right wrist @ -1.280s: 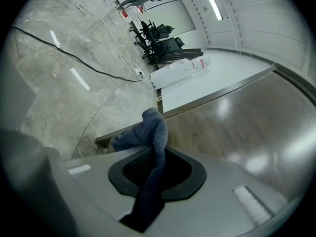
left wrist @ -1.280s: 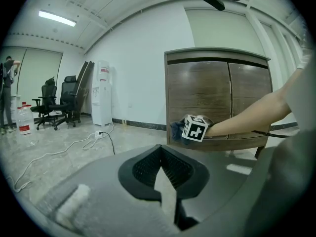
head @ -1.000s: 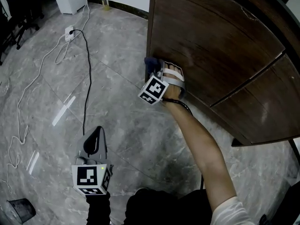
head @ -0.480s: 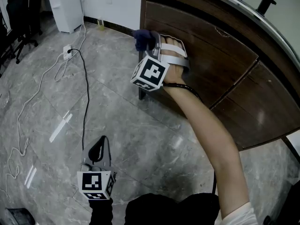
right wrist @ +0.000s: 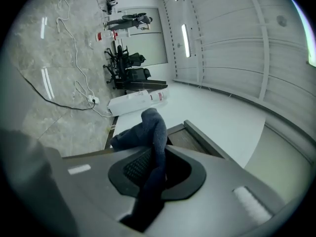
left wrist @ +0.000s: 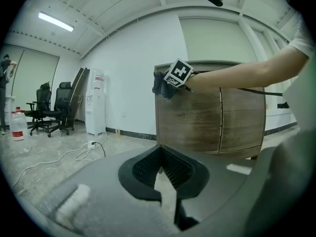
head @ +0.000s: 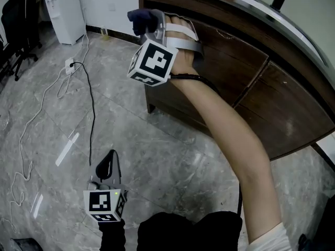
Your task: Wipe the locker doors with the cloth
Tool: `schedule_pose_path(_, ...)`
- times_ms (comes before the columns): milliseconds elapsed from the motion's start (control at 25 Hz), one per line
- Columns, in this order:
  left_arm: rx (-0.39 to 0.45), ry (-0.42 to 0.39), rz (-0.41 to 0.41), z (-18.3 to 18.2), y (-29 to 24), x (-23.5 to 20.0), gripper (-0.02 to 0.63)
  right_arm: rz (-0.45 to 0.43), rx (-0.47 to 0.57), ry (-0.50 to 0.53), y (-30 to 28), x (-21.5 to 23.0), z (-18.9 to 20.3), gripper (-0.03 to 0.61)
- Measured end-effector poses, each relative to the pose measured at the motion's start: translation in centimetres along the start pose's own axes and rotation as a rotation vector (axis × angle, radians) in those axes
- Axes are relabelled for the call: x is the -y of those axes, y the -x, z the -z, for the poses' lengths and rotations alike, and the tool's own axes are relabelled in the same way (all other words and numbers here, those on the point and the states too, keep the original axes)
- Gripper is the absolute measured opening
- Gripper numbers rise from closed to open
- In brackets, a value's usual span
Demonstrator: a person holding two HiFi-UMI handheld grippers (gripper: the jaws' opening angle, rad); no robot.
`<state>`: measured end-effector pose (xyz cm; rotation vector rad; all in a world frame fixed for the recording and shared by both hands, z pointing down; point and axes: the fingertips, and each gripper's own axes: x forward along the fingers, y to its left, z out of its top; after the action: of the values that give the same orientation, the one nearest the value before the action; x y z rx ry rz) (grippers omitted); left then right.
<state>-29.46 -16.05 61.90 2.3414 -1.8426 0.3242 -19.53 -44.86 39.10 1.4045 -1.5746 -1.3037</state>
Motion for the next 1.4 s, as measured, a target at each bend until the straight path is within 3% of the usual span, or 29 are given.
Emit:
schedule_pose_path(320,-0.003,-0.018,0.02,-2.5,-0.6,2.6,0.004,-0.052,0.099,-0.117,5.8,-0.4,-0.2,0.051)
schedule_pose_path(600,-0.017,-0.028,0.073,-8.7,0.5,6.3,0.003,-0.146,0.092,-0.359,14.5,3.0,4.0,0.051)
schedule_pose_path(760,-0.035,-0.061,0.148,-15.5,1.7,9.3,0.004,-0.208,0.011,-0.52,19.7,5.9,6.7,0.051)
schedule_pose_path(920,-0.05,-0.079,0.171,-22.3,3.9,9.8,0.003,-0.244,-0.067,-0.69,24.7,9.7,7.0,0.051)
schedule_pose_path(1000,-0.062,-0.091,0.225,-26.1,4.7,10.9,0.003,-0.244,-0.142,-0.752,27.3,12.7,7.5,0.051)
schedule_pose_path(1200,-0.056,-0.14,0.371,-36.7,7.4,14.9,0.003,-0.195,-0.304,-0.854,33.6,22.7,8.1,0.051)
schedule_pose_path(1400,-0.067,-0.166,0.466,-45.8,11.0,16.9,0.003,-0.089,-0.415,-0.929,37.6,33.7,7.5,0.051)
